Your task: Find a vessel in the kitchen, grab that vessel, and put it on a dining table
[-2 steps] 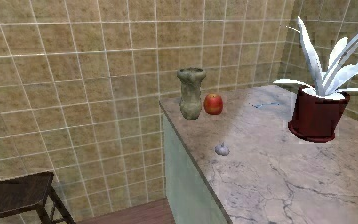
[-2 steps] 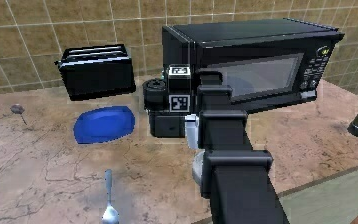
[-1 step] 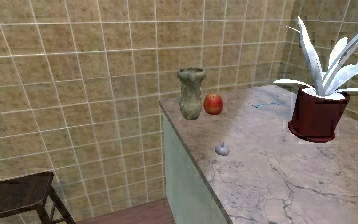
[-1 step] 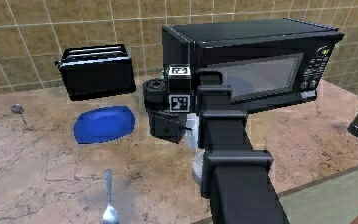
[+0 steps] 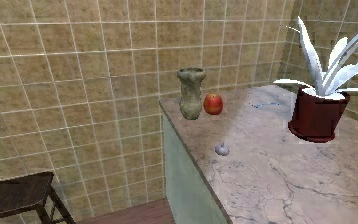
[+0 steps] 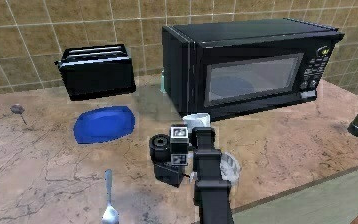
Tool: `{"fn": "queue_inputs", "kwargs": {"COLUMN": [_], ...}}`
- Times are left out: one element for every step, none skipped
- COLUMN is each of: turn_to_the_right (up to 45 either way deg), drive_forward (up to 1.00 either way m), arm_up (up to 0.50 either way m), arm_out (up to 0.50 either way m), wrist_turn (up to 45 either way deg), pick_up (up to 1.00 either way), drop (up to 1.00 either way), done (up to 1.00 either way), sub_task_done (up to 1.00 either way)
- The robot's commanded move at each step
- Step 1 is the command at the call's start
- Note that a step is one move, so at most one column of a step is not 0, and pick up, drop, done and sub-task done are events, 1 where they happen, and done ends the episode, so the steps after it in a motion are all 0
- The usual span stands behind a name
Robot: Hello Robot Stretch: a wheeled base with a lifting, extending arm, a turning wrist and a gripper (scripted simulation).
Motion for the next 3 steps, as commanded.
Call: {"fn": "queue_inputs", "kwargs": {"turn_to_the_right": [0.0, 0.0, 0.0], "drive_forward": [0.00, 0.00, 0.00], "arm_up": [0.00, 0.10, 0.02], "arm_out": [0.00, 0.00, 0.00], "wrist_turn": [0.0, 0.0, 0.0], "pick_up": [1.00, 0.00, 0.00], "drop": [0.00, 0.00, 0.00], "done": [0.00, 0.00, 0.00], "sub_task_done": [0.00, 0.00, 0.00]}}
